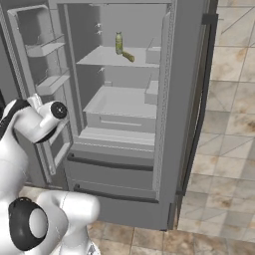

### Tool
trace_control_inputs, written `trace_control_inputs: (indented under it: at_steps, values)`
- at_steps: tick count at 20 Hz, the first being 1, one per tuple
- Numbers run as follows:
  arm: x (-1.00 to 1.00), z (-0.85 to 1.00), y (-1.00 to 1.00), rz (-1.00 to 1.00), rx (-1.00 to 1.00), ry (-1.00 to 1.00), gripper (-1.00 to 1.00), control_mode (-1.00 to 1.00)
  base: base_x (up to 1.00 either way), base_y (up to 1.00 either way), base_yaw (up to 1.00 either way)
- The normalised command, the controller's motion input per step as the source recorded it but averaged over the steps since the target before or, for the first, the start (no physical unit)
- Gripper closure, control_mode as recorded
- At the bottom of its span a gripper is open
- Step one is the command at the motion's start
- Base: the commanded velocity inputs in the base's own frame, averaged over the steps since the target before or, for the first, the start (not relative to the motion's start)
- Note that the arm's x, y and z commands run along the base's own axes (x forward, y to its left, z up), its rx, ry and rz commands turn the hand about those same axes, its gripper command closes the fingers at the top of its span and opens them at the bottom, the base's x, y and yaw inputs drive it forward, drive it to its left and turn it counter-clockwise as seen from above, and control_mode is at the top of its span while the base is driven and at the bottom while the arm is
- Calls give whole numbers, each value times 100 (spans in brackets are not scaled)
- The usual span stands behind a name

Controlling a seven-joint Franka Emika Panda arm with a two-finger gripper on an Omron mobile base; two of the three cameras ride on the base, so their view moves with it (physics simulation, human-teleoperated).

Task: Retrieve the butter from the fridge and place it on a plate on the dining table. Then retrieve the butter knife by the fridge and place it near the plate.

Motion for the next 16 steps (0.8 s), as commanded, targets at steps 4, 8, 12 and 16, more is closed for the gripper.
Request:
trace_control_inputs:
  at_steps: [4, 8, 12, 16]
  values:
    - [5, -6, 53, 0, 0, 0, -100, -100, 0, 0, 0]
    - [2, 0, 25, 0, 0, 0, -100, -100, 0, 0, 0]
    - [0, 0, 8, 0, 0, 1, -100, -100, 0, 0, 0]
    - [-3, 1, -65, 0, -10, 7, -100, -100, 0, 0, 0]
